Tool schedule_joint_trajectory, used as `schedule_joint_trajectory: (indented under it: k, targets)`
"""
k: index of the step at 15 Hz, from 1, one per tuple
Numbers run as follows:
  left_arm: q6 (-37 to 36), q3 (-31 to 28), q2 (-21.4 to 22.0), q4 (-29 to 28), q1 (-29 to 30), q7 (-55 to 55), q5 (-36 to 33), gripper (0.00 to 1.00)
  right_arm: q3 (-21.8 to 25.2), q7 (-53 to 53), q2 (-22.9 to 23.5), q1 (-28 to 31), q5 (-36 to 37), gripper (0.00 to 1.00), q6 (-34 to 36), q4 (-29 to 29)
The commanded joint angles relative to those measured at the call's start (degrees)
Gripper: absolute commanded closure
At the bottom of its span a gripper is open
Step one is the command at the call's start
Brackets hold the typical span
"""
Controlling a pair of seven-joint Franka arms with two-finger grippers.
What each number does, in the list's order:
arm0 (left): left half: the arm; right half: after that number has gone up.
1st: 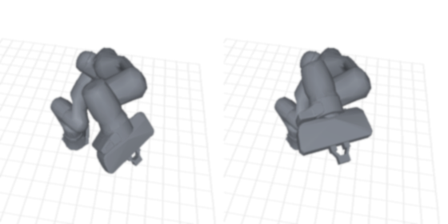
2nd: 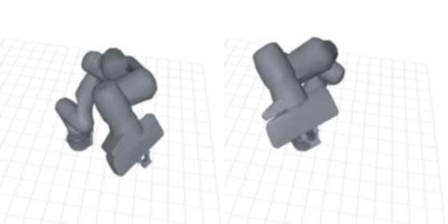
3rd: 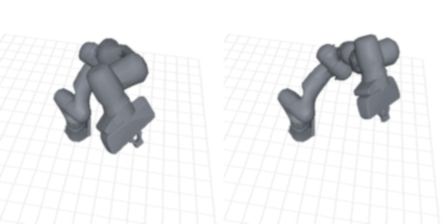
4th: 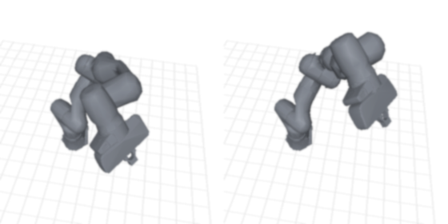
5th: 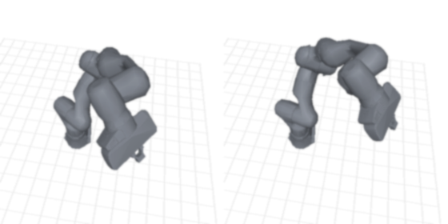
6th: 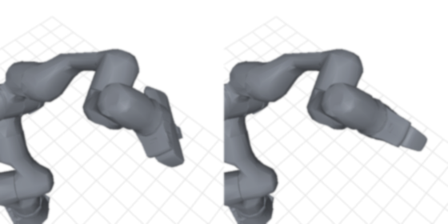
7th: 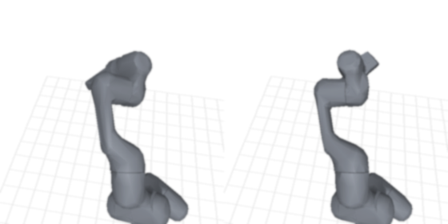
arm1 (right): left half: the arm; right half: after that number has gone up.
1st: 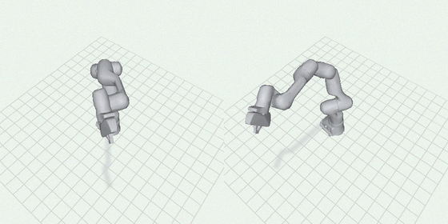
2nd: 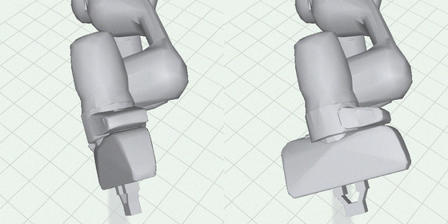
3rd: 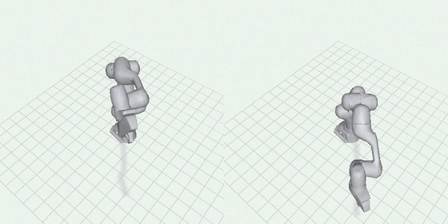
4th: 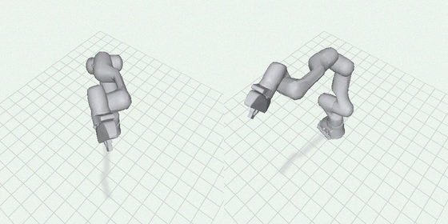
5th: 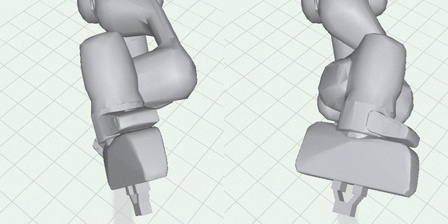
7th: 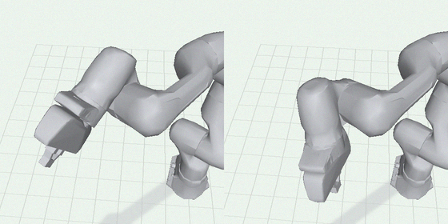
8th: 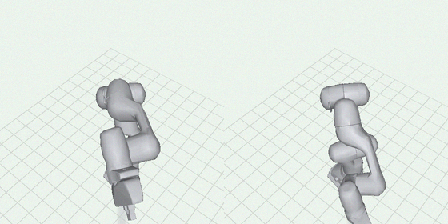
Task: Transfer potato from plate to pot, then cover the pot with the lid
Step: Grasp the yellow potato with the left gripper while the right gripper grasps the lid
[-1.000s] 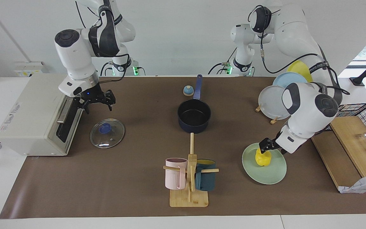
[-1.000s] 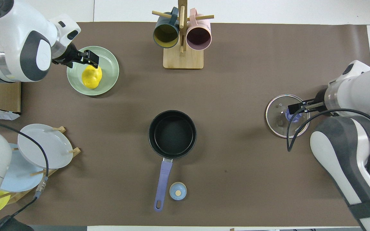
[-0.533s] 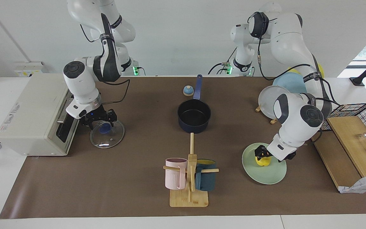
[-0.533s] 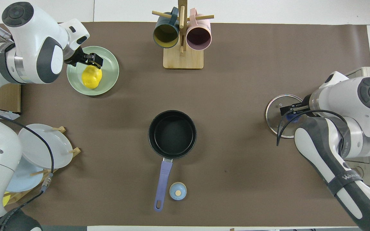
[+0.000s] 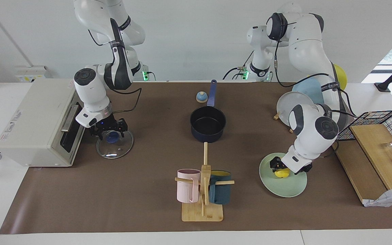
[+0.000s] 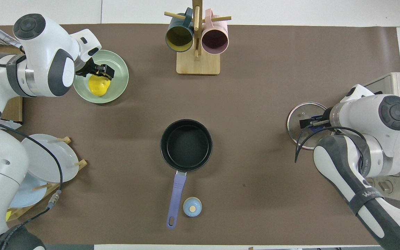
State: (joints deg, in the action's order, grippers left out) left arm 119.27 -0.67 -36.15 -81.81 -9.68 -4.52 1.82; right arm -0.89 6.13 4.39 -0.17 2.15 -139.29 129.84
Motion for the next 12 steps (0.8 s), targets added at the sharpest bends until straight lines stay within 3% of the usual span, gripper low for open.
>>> schedule_joint_trajectory:
  k: [1, 3, 5, 8, 12]
  targets:
    - [1.3, -0.5, 2.1, -3.2, -0.4, -1.0, -0.8, 0.66, -0.5, 1.4, 0.1, 1.5, -1.0, 0.0, -1.7, 1.4]
    - [1.2, -0.5, 2.8, -4.1, -0.5, -2.4, -0.9, 1.0, -0.5, 1.3, 0.1, 1.4, -1.0, 0.0, -1.7, 1.6]
    - [0.3, -0.5, 2.8, -2.7, -0.6, -2.2, -0.6, 1.0, -0.5, 1.7, 0.1, 1.6, -1.0, 0.0, -1.3, 1.6]
    - [-6.8, -0.4, 3.8, 2.4, -1.1, 3.0, 1.1, 1.0, -0.5, 3.6, 0.1, 1.6, -1.0, 0.03, -1.2, 1.6]
    - [-15.5, -0.4, 14.9, 0.3, -5.5, 14.9, 2.8, 1.0, -0.5, 4.0, 0.2, 1.7, -1.0, 0.08, -1.1, 1.6]
